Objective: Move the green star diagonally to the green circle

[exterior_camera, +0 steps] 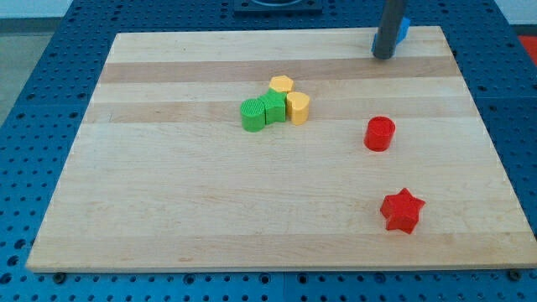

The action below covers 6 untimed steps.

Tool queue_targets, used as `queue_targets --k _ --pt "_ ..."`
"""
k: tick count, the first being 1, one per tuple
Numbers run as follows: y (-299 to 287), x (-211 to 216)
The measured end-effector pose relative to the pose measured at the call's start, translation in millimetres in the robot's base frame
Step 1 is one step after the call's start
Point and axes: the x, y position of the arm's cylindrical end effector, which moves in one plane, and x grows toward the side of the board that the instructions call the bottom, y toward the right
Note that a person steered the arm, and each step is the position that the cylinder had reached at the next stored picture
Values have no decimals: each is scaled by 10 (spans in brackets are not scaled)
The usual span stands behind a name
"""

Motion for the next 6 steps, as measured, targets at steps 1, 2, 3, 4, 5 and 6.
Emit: queue_targets --k 1,2,3,4,5,6 --pt "0 0" --pt "0 51" --pt "0 87" --pt "0 205" --pt "0 316" --pt "0 407"
